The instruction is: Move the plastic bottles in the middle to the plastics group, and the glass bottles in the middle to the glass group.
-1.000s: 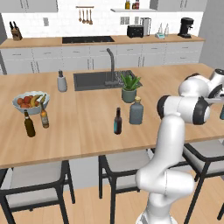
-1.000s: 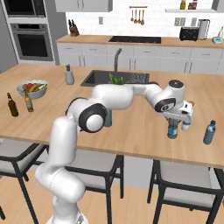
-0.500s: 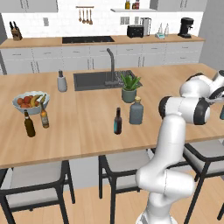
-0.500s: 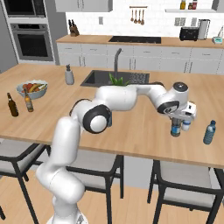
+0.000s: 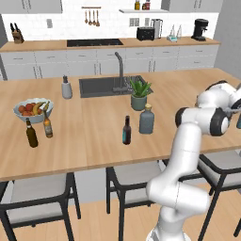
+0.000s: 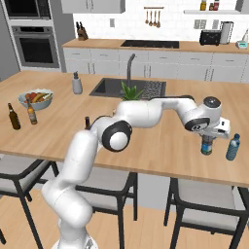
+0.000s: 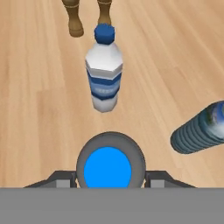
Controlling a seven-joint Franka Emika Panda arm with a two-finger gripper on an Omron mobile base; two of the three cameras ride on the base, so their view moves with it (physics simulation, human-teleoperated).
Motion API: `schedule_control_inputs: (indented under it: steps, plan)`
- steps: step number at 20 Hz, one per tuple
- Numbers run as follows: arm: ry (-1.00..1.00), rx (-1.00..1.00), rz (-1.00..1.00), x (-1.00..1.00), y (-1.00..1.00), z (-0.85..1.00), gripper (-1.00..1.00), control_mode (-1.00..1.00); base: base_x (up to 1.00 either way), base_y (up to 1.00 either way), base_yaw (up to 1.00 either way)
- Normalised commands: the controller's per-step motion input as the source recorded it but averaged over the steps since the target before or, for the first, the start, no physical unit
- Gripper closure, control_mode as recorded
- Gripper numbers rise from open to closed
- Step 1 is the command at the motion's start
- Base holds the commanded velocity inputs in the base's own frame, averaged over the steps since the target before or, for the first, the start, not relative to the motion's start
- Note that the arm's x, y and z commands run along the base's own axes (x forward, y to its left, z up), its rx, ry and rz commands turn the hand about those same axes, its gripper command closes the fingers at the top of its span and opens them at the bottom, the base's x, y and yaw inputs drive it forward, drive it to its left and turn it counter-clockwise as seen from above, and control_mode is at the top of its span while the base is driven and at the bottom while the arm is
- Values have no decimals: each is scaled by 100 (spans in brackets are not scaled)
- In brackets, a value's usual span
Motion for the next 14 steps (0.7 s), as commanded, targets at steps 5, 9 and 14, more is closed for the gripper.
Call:
schedule_control_inputs:
  steps: [5,9,14]
  plan:
    - [0,0,0,0,-25,-3,100,-100,0,0,0]
    - [0,0,0,0,0,-22,100,-100,0,0,0]
    - [0,0,0,0,5,-49,100,-100,0,0,0]
